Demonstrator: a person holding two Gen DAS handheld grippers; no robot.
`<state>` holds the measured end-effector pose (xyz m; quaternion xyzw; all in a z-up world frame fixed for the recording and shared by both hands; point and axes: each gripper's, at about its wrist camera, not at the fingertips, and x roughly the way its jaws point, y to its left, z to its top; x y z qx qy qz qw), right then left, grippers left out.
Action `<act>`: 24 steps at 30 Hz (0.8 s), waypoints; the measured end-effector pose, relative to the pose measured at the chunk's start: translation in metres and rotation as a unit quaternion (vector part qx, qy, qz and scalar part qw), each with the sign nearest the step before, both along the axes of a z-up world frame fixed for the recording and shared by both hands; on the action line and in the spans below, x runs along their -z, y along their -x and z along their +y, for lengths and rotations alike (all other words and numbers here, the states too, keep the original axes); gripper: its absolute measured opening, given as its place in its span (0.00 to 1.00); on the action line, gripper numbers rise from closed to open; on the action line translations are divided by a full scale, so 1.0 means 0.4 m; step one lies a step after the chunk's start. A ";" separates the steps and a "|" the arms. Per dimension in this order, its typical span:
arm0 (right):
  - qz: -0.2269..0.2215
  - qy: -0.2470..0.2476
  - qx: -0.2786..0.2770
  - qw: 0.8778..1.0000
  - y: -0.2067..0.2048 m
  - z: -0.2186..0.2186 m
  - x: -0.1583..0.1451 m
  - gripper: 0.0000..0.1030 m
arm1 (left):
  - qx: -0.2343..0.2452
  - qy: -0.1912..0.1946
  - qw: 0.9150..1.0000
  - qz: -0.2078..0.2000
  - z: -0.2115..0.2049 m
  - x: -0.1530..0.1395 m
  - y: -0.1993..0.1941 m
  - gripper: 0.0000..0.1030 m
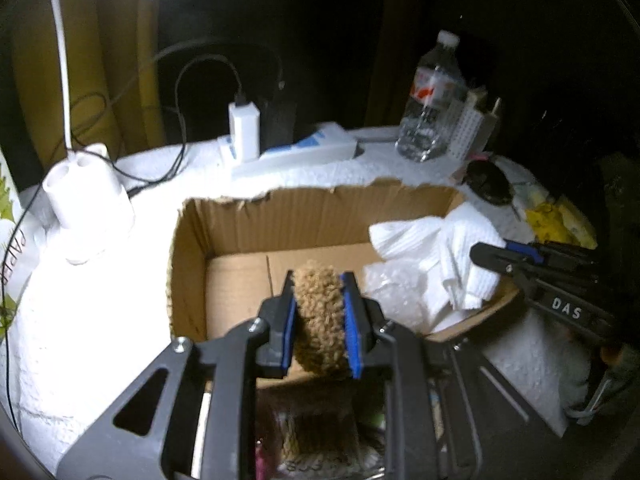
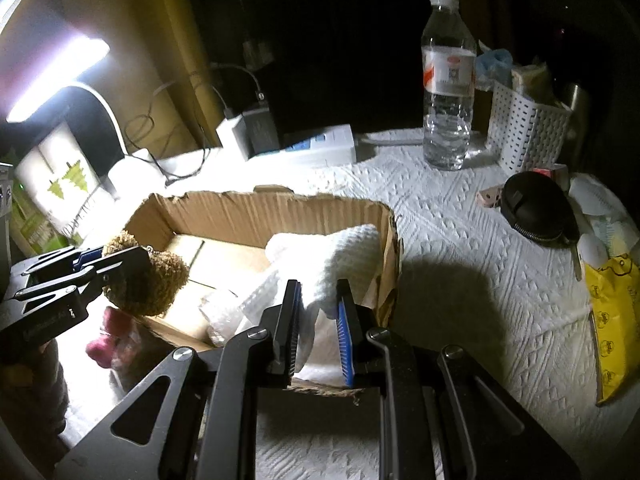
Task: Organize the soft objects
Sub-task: 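Lower the brown plush into the box with the left gripper while the right gripper lowers the white cloth in, then open both grippers to release the plush and cloth into the box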
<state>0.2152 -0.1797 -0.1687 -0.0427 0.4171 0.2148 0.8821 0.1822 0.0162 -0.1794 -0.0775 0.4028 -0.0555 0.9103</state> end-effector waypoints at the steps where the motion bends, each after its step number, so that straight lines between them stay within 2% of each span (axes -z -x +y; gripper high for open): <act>1: 0.001 0.007 0.001 1.000 -0.003 0.003 0.006 0.18 | 0.000 0.000 1.000 0.005 0.000 0.009 -0.004 0.23; 9: 0.007 0.042 0.007 0.999 -0.010 0.012 0.029 0.20 | -0.006 -0.004 0.999 0.031 -0.001 0.031 -0.021 0.31; 11: 0.008 0.037 0.008 0.999 -0.007 0.011 0.024 0.33 | -0.006 -0.005 1.000 0.030 -0.002 0.024 -0.016 0.42; 13: 0.006 0.028 0.007 1.000 0.000 0.009 0.012 0.39 | -0.006 -0.001 1.000 0.027 -0.003 0.017 -0.009 0.55; 16: -0.004 0.028 0.011 1.000 0.014 0.006 -0.008 0.45 | -0.009 0.001 1.000 0.021 -0.002 0.003 0.004 0.57; 24: -0.024 0.024 0.019 0.999 0.066 -0.001 -0.056 0.46 | -0.018 0.000 1.000 0.003 0.003 -0.039 0.059 0.58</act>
